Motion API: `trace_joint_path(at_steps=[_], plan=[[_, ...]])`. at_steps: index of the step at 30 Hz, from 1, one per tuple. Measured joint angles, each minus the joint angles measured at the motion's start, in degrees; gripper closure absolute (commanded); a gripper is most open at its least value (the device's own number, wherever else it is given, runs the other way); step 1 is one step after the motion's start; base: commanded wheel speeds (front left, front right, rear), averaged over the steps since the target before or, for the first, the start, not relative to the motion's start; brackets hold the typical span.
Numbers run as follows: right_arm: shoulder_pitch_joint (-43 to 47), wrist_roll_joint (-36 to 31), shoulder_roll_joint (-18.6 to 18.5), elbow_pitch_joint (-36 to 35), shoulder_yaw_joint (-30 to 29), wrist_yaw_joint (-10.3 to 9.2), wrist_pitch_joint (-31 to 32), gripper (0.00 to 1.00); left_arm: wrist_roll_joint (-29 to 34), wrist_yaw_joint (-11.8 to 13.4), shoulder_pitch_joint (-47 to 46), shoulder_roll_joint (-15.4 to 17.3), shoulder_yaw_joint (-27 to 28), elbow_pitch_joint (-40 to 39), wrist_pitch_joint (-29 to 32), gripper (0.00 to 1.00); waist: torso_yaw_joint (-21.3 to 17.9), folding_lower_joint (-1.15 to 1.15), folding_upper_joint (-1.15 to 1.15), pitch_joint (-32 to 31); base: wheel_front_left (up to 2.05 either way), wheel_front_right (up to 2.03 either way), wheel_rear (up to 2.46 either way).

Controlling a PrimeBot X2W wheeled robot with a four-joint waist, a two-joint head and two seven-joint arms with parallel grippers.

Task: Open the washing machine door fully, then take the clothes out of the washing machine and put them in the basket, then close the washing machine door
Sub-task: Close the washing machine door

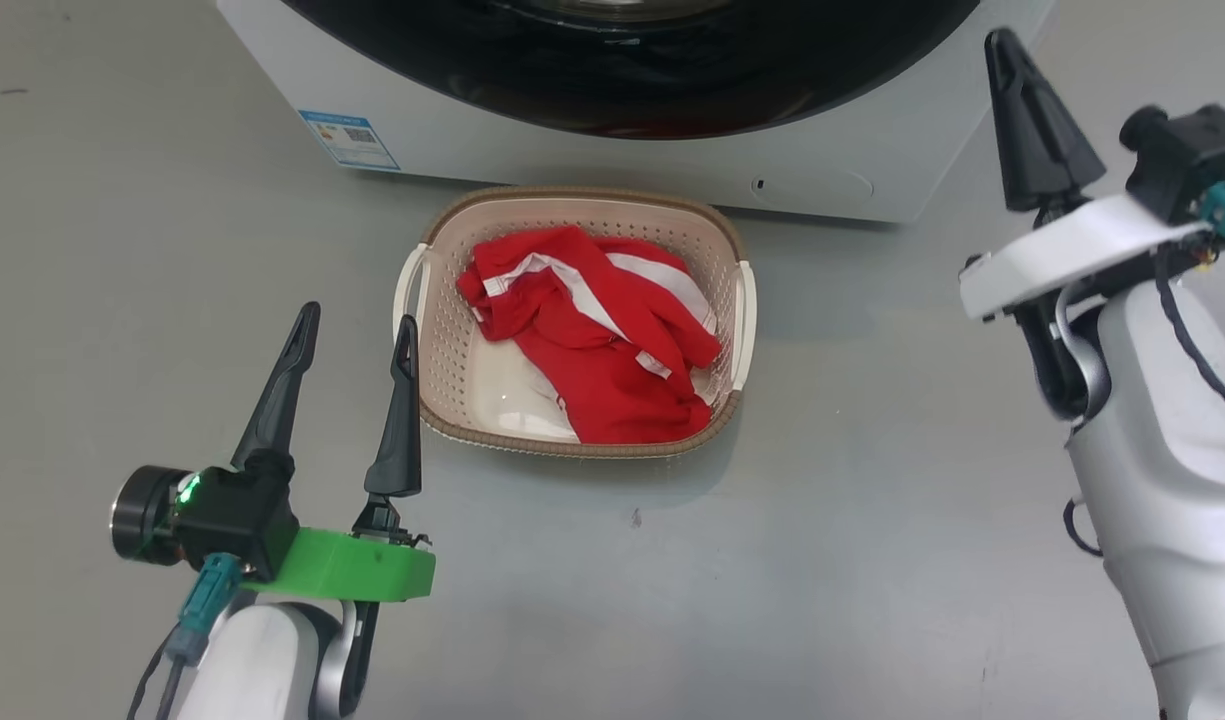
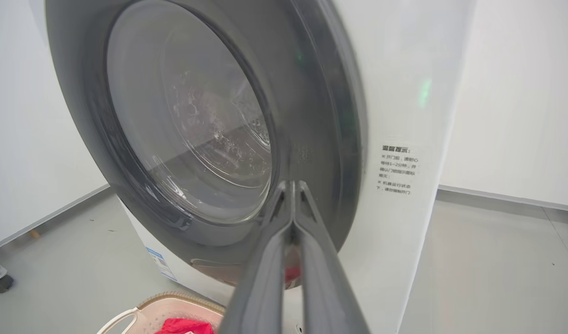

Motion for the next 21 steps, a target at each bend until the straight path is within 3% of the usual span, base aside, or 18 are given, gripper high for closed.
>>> trace_joint_path(at_steps=[3, 15, 21], plan=[[4.74, 0.40, 0.88, -1.91, -1.72, -0.10, 0.00, 0.00, 0.43, -0.11, 0.81, 0.01, 0.09, 0.73, -0.01, 0.00, -0.77, 0.00, 0.00, -1.30, 0.00, 0.00, 0.00], [20.12, 0.02, 4.71, -8.38, -5.19, -2.61, 0.01, 0.00, 1.55, -0.77, 5.42, 0.03, 1.41, 3.36, 0.00, 0.00, -3.64, 0.00, 0.00, -6.74, 0.00, 0.00, 0.00], [27.15, -1.36, 6.06, -11.98, -5.31, -2.80, 0.07, 0.00, 1.55, -1.48, 7.60, 0.08, 2.12, 4.14, 0.00, 0.00, -5.42, 0.00, 0.00, -9.84, 0.00, 0.00, 0.00]])
